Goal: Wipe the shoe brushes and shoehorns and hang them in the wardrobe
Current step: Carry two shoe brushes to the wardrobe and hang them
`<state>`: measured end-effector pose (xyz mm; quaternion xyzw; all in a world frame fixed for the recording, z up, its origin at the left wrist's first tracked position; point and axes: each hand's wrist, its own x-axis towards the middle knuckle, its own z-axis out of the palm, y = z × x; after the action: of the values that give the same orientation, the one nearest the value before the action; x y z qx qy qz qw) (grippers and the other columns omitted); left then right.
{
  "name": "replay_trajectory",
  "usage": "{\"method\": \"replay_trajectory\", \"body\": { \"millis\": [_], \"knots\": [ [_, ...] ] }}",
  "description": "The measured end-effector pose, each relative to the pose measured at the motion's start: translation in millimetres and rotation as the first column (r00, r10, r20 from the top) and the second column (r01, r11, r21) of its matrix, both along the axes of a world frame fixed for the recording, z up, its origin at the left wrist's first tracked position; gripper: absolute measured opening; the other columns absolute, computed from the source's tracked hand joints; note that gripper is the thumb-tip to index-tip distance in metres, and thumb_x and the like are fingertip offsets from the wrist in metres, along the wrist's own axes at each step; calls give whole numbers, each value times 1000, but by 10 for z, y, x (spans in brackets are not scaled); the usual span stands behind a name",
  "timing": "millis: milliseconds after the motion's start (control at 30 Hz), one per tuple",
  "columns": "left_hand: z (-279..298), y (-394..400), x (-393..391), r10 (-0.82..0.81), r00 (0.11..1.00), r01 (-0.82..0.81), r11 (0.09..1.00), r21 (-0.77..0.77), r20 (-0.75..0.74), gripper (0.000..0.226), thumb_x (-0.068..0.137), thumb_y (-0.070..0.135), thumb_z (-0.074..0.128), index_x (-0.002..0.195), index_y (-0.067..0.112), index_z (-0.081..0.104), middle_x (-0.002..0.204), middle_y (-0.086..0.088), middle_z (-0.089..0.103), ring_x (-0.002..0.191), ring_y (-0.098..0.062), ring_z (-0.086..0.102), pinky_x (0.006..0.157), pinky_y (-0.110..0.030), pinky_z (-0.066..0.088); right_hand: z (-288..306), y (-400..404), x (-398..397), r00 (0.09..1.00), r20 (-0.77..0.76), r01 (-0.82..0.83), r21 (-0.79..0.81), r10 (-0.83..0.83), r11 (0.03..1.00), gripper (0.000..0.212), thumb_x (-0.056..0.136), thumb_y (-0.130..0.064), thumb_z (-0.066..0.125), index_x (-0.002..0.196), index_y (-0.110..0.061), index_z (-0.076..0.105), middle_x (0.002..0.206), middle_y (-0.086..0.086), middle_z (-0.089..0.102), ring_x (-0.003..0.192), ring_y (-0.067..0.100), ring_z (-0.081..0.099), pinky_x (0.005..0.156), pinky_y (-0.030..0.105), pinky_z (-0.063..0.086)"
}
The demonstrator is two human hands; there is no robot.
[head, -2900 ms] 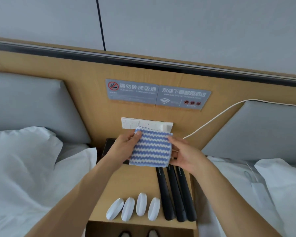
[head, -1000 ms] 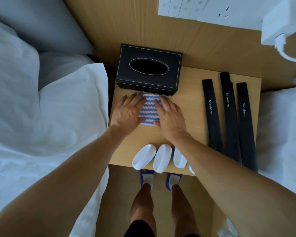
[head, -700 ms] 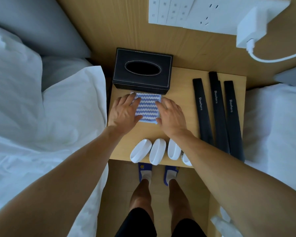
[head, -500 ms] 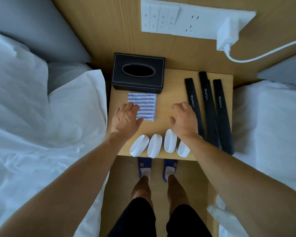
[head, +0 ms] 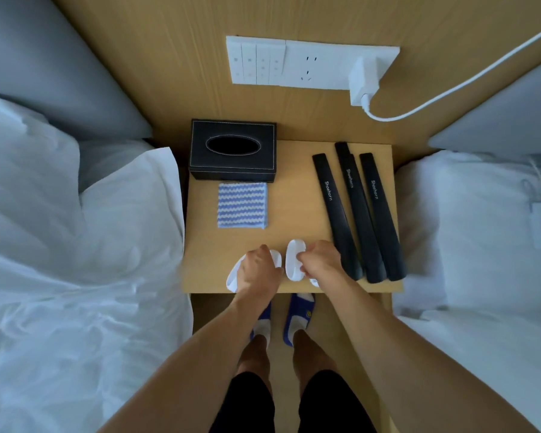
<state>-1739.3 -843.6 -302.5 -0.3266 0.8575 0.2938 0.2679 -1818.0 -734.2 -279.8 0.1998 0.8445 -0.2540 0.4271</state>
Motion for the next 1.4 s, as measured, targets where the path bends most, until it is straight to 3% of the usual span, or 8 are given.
{"method": "replay_trajectory", "body": {
  "millis": [233, 433, 533, 667, 767, 1000, 1167, 1400],
  "knots": [
    [-117, -17, -73, 128, 982, -135, 990, 39, 136, 32, 91, 24, 61, 116, 4, 58, 111, -11, 66, 99, -26, 67, 75, -30, 54, -207, 27, 34, 921, 236, 366, -257, -309, 895, 31, 94, -1, 60, 125, 2, 57, 82, 11, 61, 70, 18, 60, 58, 28, 49],
    [94, -25, -230, 248, 964, -260, 956, 138, 97, 36, 89, 28, 64, 115, 3, 65, 114, -14, 68, 108, -31, 65, 89, -34, 53, -61, 77, -31, 937, 162, 345, -302, -309, 889, 25, 86, -1, 70, 111, -1, 66, 71, 8, 53, 60, 18, 49, 54, 29, 41],
    [471, -58, -368, 349, 937, -340, 916, 211, -4, 30, 86, 25, 70, 109, 6, 69, 108, -14, 70, 99, -30, 68, 84, -36, 56, 304, 191, -106, 949, 89, 315, -339, -303, 886, 21, 86, -8, 70, 107, -4, 72, 77, 6, 59, 63, 16, 51, 56, 25, 42],
    [1213, -76, -509, 416, 873, -339, 893, 295, -256, 16, 82, 30, 75, 82, 18, 64, 83, -2, 68, 78, -21, 66, 70, -32, 55, 929, 370, -175, 921, -43, 321, -479, -388, 817, 27, 89, -19, 69, 115, -12, 68, 112, 9, 69, 94, 23, 60, 82, 32, 47],
    [1900, -16, -595, 443, 800, -278, 871, 405, -405, 17, 82, 22, 75, 81, 20, 58, 62, 10, 70, 63, -2, 68, 55, -20, 53, 1516, 511, -249, 877, -91, 315, -632, -471, 708, 19, 93, -23, 66, 111, -16, 67, 113, 11, 70, 101, 22, 64, 91, 37, 53],
    [3346, 366, -628, 466, 600, -21, 822, 569, -650, 12, 87, 21, 72, 96, 28, 68, 78, 14, 76, 71, 4, 69, 57, -9, 48, 2948, 923, -283, 752, -286, 65, -864, -593, 499, 18, 94, -20, 66, 111, -19, 70, 99, 2, 75, 101, 21, 69, 85, 34, 55],
    [4122, 727, -533, 480, 514, 161, 760, 629, -711, 23, 87, 18, 73, 109, 23, 69, 97, 5, 76, 100, -17, 69, 95, -41, 52, 3753, 1326, -12, 606, -451, -119, -866, -656, 486, 21, 92, -23, 67, 112, -23, 74, 89, -8, 74, 94, 12, 69, 82, 31, 52],
    [4774, 1027, -262, 462, 402, 431, 666, 609, -790, 15, 95, 20, 65, 109, 19, 67, 95, 5, 77, 97, -12, 71, 97, -45, 53, 4423, 1611, 478, 393, -542, -204, -839, -743, 504, 17, 94, -14, 64, 94, -25, 77, 88, -7, 73, 95, 10, 66, 89, 33, 51]
  ]
}}
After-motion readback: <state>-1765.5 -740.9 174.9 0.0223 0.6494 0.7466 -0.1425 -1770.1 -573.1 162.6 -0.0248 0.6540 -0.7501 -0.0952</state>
